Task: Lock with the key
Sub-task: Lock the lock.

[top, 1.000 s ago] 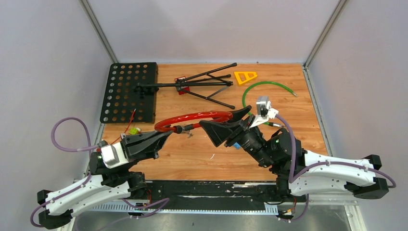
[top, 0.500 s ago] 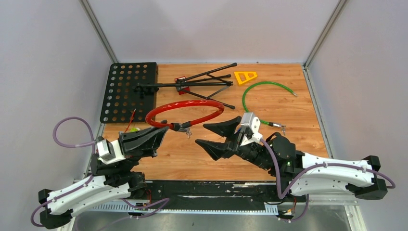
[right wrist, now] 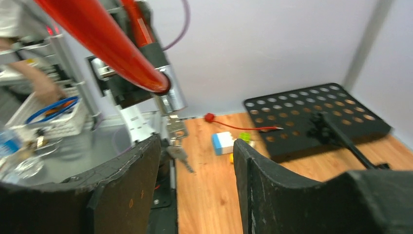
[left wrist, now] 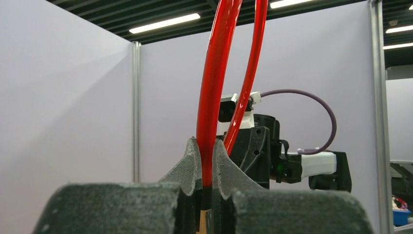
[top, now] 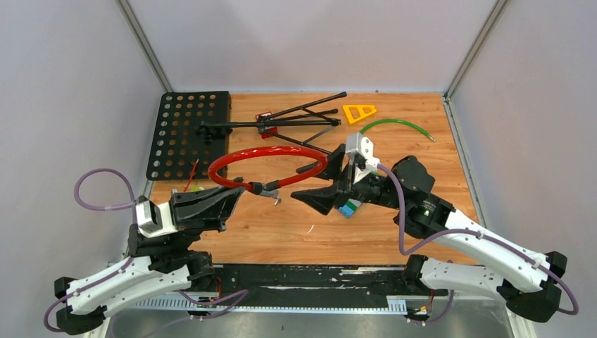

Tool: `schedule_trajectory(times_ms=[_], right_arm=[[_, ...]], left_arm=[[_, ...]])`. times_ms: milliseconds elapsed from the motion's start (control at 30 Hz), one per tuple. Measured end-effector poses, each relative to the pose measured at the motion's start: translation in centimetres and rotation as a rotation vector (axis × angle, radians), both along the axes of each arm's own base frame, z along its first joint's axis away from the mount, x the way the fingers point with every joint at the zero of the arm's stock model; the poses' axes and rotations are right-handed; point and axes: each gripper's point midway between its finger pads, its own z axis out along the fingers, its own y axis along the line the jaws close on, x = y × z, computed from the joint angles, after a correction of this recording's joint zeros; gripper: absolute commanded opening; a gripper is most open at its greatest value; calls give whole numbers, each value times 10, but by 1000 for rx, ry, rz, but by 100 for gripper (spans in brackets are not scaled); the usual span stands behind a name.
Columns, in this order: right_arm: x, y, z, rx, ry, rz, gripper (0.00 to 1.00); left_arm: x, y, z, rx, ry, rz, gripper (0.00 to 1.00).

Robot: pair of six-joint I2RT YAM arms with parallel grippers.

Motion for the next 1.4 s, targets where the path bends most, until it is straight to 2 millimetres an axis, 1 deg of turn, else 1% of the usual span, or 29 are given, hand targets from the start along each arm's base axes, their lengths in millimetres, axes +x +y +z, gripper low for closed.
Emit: schedule_trajectory(times_ms=[100, 200, 367, 467, 600, 800, 1100, 1400], right_arm=[[-15, 9, -1, -23, -3, 126, 57], [-27, 17, -9, -52, 7, 224, 55], [-33, 23, -19, -81, 28, 289, 53], [-35, 24, -20, -86, 35, 306, 53], [-35, 26, -16, -78, 31, 316, 52], [-34, 28, -12, -68, 24, 320, 46], [-31, 31, -14, -71, 33, 317, 37], [-30, 34, -17, -77, 44, 321, 33]], left_arm=[[-3, 1, 4, -5, -4, -15, 0], [-4, 0, 6, -4, -7, -27, 0], [-6, -5, 5, 6, -4, -49, 0], [-7, -6, 4, 12, -6, -58, 0], [-9, -8, 4, 16, -9, -72, 0], [-10, -10, 4, 15, -8, -85, 0], [-10, -10, 5, 9, -10, -87, 0], [-11, -8, 8, -5, -17, -88, 0]])
